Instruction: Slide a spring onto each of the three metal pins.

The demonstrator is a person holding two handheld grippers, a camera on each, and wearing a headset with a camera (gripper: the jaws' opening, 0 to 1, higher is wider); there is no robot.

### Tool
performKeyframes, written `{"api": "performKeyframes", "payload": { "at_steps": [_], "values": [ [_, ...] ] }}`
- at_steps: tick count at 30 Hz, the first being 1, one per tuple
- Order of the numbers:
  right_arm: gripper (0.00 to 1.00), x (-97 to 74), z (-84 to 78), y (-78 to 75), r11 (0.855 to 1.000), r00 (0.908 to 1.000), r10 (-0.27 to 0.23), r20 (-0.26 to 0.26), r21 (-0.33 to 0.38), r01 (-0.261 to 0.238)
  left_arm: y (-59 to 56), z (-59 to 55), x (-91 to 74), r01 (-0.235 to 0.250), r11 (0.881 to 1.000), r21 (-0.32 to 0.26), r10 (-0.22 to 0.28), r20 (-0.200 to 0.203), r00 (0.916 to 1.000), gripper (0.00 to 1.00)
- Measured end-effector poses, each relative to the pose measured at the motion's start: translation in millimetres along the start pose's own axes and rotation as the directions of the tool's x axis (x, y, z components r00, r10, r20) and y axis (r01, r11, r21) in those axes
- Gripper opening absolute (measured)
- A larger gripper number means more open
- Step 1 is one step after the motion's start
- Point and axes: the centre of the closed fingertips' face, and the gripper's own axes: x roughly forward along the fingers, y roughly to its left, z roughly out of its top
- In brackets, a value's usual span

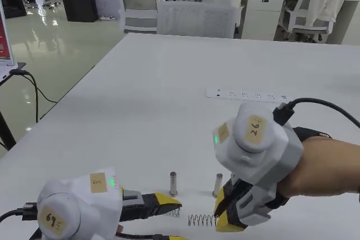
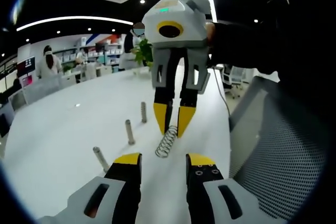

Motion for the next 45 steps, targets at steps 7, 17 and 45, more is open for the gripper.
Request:
{"api": "performKeyframes", "payload": {
  "at_steps": [7, 17, 45],
  "values": [
    [0.08, -1.7, 3.6, 2.5, 1.0, 1.0, 0.004, -0.008, -0.019, -0.004, -5.0, 3.2, 3.7, 0.027, 0.999, 0.02, -0.028, 0.006, 0.9996, 0.19],
    [0.08, 0.0, 6.9, 7.7, 0.999, 0.9995, 0.024, -0.022, -0.048, -0.025, -9.4, 3.5, 5.4, 0.053, 0.998, 0.042, -0.053, 0.002, 0.9986, 0.08],
    [0.07, -25.4, 47.4, 9.7, 0.995, 0.995, -0.015, 0.099, -0.098, 0.024, -7.3, 3.9, 4.1, 0.044, 0.998, 0.047, -0.043, -0.007, 0.999, 0.03]
  ]
}}
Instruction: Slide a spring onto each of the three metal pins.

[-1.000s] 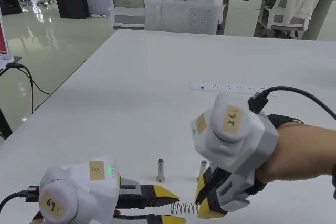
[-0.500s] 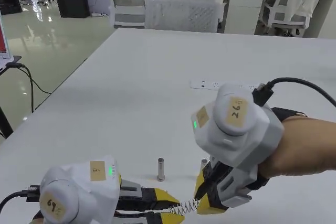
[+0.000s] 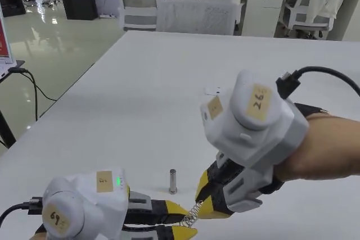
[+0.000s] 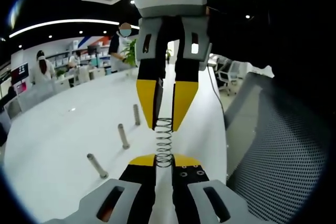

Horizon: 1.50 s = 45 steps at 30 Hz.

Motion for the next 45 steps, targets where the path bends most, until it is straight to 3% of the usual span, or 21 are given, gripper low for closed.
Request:
{"api": "performKeyframes", "payload": {
  "at_steps": [5, 16, 31, 45],
  "values": [
    [0.08, -1.0, 11.8, 0.2, 1.0, 0.9992, -0.005, 0.04, -0.005, 0.005, 0.3, 2.9, -0.2, -0.001, 1.0, 0.004, 0.001, 0.012, 0.9999, 0.03],
    [0.11, 1.0, 8.3, 0.7, 1.0, 0.9999, 0.0, 0.017, 0.009, -0.001, -2.0, 2.6, 0.6, 0.005, 1.0, 0.017, -0.005, 0.013, 0.9999, 0.02],
    [0.1, 15.3, 0.1, 7.3, 0.998, 0.9981, 0.048, -0.04, 0.03, -0.046, -5.0, 4.9, 2.7, 0.018, 0.999, 0.04, -0.019, 0.014, 0.9997, 0.02],
    [0.08, 16.3, -2.1, 3.0, 0.999, 0.9981, 0.036, -0.051, 0.034, -0.034, -2.2, 8.0, 2.4, 0.007, 1.0, 0.029, -0.008, 0.03, 0.9995, 0.03]
  ]
}}
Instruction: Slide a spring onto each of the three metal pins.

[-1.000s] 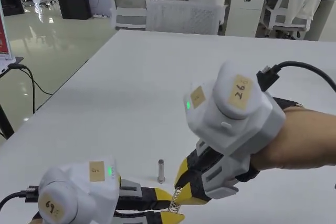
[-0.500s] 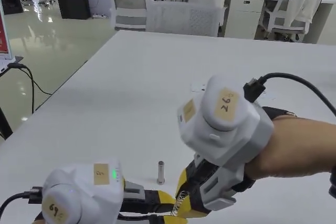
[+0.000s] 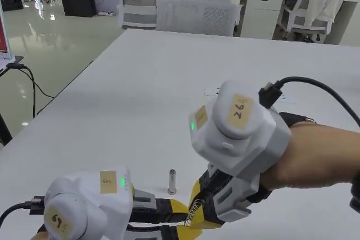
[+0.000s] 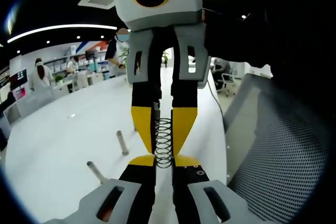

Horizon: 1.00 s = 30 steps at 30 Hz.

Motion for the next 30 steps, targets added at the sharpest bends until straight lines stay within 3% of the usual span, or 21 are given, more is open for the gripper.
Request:
{"api": "performKeyframes", "payload": {
  "at_steps": [16, 30],
  "values": [
    [0.08, -13.8, -15.7, -14.7, 0.998, 0.999, -0.043, -0.011, 0.038, 0.043, 6.0, -6.1, -3.0, -0.027, 0.998, -0.064, 0.026, -0.003, 0.9996, 0.15],
    [0.08, -42.9, -45.2, -47.5, 0.987, 0.9899, -0.129, -0.059, 0.088, 0.134, 14.4, -15.4, -14.5, -0.087, 0.99, -0.113, 0.087, -0.006, 0.9962, 0.27]
  ]
}}
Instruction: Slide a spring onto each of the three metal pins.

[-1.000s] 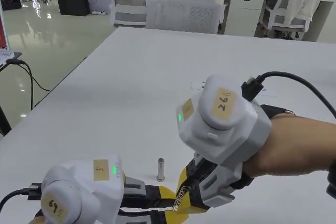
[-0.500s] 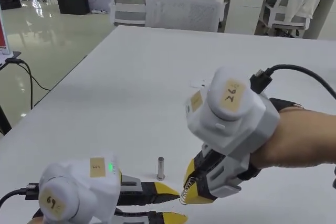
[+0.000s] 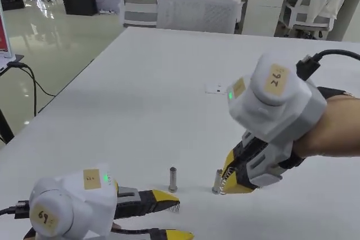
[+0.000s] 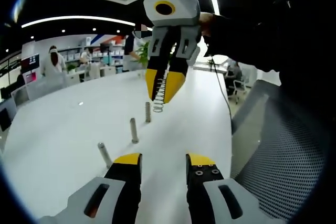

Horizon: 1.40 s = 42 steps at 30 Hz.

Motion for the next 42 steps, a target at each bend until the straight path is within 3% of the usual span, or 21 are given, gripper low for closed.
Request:
{"api": "performKeyframes", "payload": {
  "at_steps": [7, 18, 42],
  "values": [
    [0.08, -4.0, -6.0, -18.8, 0.999, 0.9989, -0.038, -0.028, 0.002, 0.038, 1.4, -3.3, -2.5, -0.015, 1.0, -0.016, 0.015, -0.002, 0.9999, 0.31],
    [0.08, 10.6, -8.5, -41.1, 0.998, 0.9962, -0.057, -0.065, 0.001, 0.057, 2.2, -4.2, -5.2, -0.027, 0.999, -0.026, 0.027, 0.001, 0.9996, 0.33],
    [0.08, 31.6, -15.4, -51.8, 0.999, 0.9934, -0.04, -0.108, 0.009, 0.041, 4.5, -5.8, -7.3, -0.042, 0.998, -0.043, 0.043, 0.015, 0.999, 0.37]
  ]
}}
